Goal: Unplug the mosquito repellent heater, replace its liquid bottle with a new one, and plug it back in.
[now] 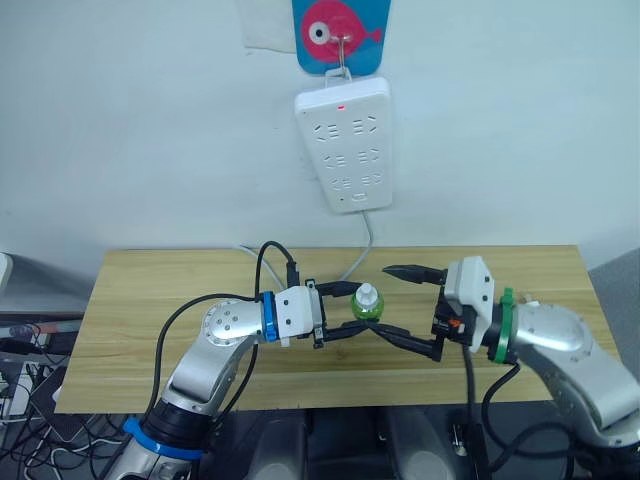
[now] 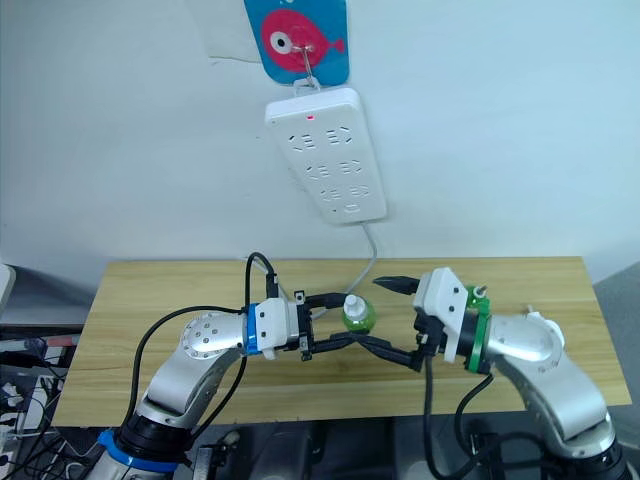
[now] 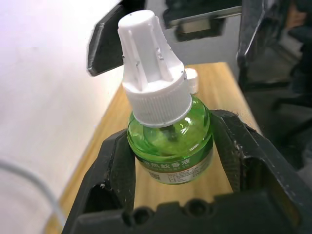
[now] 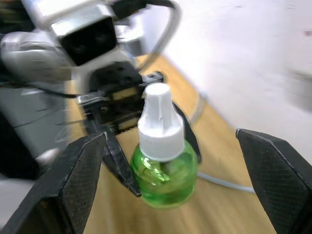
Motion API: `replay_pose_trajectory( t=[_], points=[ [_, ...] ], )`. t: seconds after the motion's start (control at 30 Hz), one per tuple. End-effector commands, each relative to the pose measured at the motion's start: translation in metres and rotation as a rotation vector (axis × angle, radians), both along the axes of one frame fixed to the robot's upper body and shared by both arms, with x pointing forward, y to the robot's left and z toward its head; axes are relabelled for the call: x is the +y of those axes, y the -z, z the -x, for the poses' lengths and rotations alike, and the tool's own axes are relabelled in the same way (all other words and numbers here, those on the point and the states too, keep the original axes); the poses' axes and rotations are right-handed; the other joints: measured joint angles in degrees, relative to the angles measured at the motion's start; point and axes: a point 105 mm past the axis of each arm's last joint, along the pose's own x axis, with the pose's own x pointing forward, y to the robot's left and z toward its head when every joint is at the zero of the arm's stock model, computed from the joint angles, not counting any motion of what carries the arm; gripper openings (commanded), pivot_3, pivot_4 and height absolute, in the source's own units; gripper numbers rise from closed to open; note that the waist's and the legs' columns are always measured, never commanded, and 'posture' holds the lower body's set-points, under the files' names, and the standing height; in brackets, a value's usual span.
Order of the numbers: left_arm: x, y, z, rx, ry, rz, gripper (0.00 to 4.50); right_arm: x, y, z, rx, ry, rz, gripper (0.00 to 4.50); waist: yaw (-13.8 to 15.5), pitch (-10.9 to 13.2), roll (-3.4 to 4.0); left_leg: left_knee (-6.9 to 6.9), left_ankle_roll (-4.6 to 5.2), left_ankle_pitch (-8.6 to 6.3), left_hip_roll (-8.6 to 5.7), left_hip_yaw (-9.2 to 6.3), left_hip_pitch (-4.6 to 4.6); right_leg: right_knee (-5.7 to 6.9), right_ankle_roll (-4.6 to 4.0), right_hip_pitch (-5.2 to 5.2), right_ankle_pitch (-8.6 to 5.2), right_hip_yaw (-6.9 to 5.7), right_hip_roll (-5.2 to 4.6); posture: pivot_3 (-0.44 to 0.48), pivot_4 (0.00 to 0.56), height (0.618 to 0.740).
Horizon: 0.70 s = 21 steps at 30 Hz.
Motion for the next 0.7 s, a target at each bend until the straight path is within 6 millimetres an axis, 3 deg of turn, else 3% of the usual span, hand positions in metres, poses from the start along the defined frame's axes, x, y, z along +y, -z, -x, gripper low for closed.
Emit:
replay_pose_trajectory(
  t=[0.03,0.2,0.23,0.33,0.57,0.7],
  points=[
    [-0.002,-0.008,-0.001,-0.064,-0.006,0.005,2.24,0.004,-0.005,0.001,-0.056,0.064,-0.015,4.46,-0.08,-0.01,0.01,0.0,0.0,0.0,0.0,0.05,0.0,0.0,0.0,0.0,0.0,0.04,0.0,-0.071,0.301,0.74],
    [-0.004,-0.008,0.001,-0.065,0.027,0.0,2.24,0.011,-0.011,-0.005,-0.091,0.102,-0.047,4.46,-0.14,-0.04,0.02,0.02,0.0,0.0,0.0,0.07,0.03,0.02,0.0,0.0,0.0,0.08,0.01,-0.075,0.309,0.74],
    [-0.005,-0.008,0.0,-0.064,0.03,0.0,2.24,0.012,-0.013,-0.006,-0.096,0.108,-0.059,4.3,-0.15,-0.04,0.02,0.0,0.0,0.0,0.02,0.07,0.03,0.02,0.0,0.0,0.0,0.07,0.03,-0.075,0.309,0.74],
    [-0.007,-0.008,0.001,-0.059,0.041,0.004,2.24,0.015,-0.013,-0.005,-0.097,0.1,-0.066,3.58,-0.12,-0.04,0.02,-0.01,0.0,0.0,0.01,0.07,0.03,0.01,0.0,0.0,0.0,0.08,0.03,-0.075,0.309,0.74],
    [-0.008,-0.006,0.003,-0.048,0.053,0.007,2.24,0.022,-0.014,0.0,-0.091,0.066,-0.079,1.09,-0.14,-0.04,0.02,0.01,0.01,0.0,0.01,0.08,0.04,0.04,0.0,0.0,0.0,0.09,0.03,-0.085,0.316,0.74],
    [-0.008,-0.005,0.006,-0.041,0.071,0.0,2.24,0.025,-0.017,0.002,-0.1,-0.012,-0.068,1.06,-0.17,-0.04,0.02,0.01,0.01,0.0,0.01,0.09,0.04,0.04,0.0,0.0,0.0,0.1,0.03,-0.096,0.32,0.74]
  ],
)
